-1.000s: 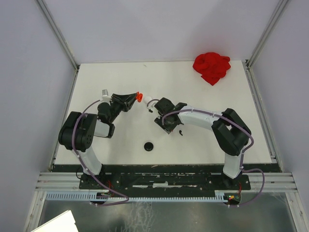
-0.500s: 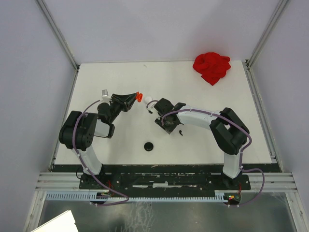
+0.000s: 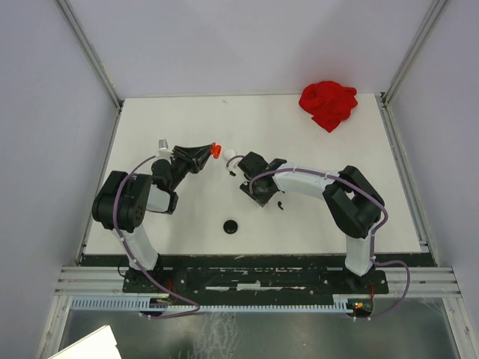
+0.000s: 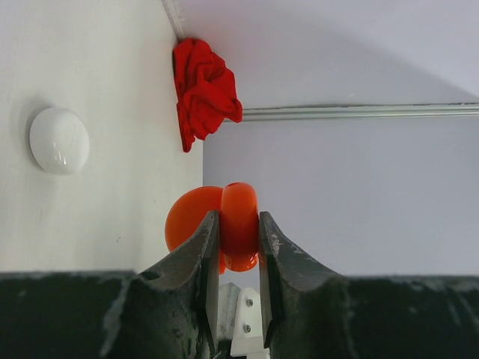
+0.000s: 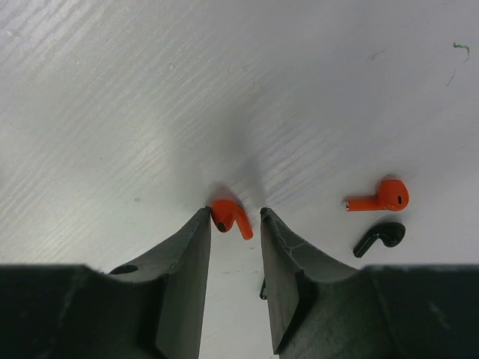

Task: Insert the wireless bluetooth earbuds into the charging case
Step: Pick up the earbud from the center of the board.

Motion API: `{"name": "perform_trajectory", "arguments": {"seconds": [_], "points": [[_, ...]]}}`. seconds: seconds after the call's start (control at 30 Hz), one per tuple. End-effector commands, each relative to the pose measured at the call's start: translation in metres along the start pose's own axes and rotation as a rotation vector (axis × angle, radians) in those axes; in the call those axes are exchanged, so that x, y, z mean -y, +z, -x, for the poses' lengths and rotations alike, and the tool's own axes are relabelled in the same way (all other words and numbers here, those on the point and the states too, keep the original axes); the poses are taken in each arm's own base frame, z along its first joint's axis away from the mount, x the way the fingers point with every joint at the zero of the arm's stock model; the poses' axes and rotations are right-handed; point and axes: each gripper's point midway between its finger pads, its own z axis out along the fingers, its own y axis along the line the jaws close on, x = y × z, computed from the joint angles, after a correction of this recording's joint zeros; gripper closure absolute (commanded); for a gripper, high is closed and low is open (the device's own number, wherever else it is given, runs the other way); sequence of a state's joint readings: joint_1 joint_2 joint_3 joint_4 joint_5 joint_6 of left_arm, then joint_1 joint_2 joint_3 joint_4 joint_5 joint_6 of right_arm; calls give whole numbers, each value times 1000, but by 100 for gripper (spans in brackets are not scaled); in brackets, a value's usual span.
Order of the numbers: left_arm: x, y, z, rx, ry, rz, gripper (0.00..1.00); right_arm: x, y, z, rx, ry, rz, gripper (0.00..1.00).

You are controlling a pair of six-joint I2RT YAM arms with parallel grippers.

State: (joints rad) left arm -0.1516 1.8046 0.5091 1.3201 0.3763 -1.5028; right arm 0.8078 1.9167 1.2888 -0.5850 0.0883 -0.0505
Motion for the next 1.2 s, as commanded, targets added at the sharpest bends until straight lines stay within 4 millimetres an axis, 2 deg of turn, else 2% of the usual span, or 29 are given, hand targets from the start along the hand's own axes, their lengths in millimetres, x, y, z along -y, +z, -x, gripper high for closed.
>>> {"name": "perform_trajectory", "arguments": {"seconds": [0.0,0.9,1.1,1.17], "points": [[16,-3,0,-8,1,-67,97,1,-3,16,34,-11,-2,60],[17,-4,0,-8,-3,-70,97,-2,2,14,16,-18,12,66],[16,-4,0,-9,-3,-69,97,-1,1,15,16,-16,9,75],[18,-5,1,-5,-1,-72,97,2,-5,25,56,-3,-3,79]]}}
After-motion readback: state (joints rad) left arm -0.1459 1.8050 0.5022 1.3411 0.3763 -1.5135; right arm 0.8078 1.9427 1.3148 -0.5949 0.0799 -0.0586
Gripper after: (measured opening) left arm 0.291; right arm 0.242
